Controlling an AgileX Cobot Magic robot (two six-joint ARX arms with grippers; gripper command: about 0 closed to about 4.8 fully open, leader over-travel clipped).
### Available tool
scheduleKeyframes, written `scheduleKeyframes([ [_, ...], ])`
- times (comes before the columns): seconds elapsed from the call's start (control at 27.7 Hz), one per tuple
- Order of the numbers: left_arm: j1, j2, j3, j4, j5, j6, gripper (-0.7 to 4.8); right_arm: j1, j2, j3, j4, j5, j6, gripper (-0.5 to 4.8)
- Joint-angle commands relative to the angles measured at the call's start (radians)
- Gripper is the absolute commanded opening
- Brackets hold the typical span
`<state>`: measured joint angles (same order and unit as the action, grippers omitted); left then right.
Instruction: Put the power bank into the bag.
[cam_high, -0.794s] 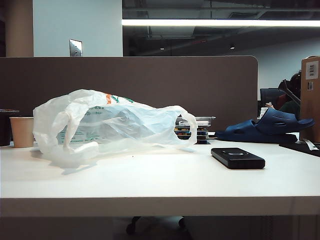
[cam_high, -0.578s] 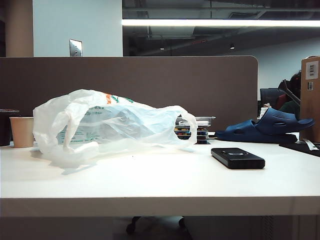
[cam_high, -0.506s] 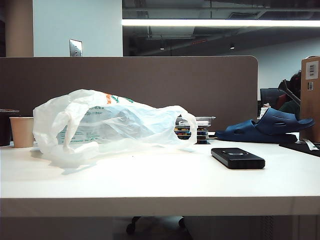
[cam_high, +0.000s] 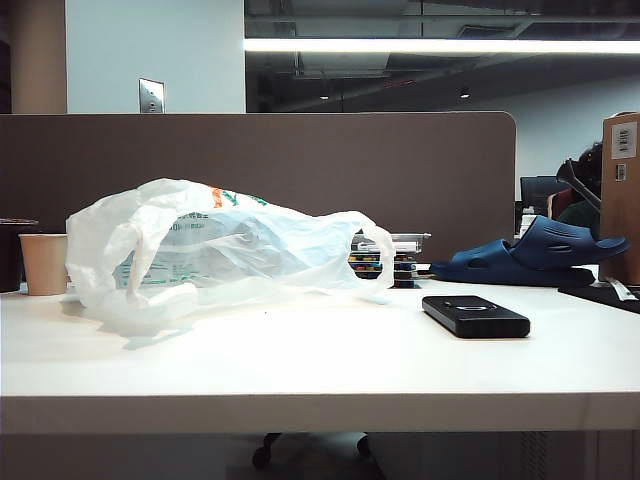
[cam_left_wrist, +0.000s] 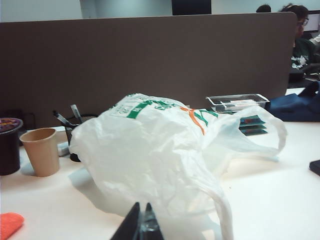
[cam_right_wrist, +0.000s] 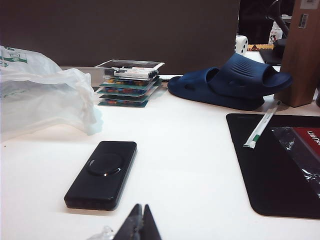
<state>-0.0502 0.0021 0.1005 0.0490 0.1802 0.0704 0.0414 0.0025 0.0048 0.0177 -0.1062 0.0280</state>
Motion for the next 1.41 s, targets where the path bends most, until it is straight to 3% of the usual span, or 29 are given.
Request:
scheduleKeyframes([
  [0.04, 0.001, 0.0, 0.003, -0.012, 0.048, 0.0, -0.06, 0.002, -0.005, -0.001, 0.018, -0.004, -0.002, -0.06],
  [0.4, 0.001, 0.0, 0.003, -0.016, 0.192, -0.012, -0.06, 0.002, 0.0, 0.084, 0.001, -0.004, 0.036, -0.06],
  [0.72, 0.001, 0.0, 0.003, -0.027, 0.297, -0.052, -0.06, 0.002, 0.015, 0.25, -0.148, -0.003, 0.054, -0.06],
  [0.83, 0.001, 0.0, 0.003, -0.045, 0.326, -0.092, -0.06, 0.003, 0.108, 0.358, -0.218, -0.008, 0.064, -0.06],
  [1.41, 0.001, 0.0, 0.003, -0.071, 0.385, -0.105, -0.06, 0.018, 0.667, 0.803, -0.447, -0.14, 0.07, -0.04],
])
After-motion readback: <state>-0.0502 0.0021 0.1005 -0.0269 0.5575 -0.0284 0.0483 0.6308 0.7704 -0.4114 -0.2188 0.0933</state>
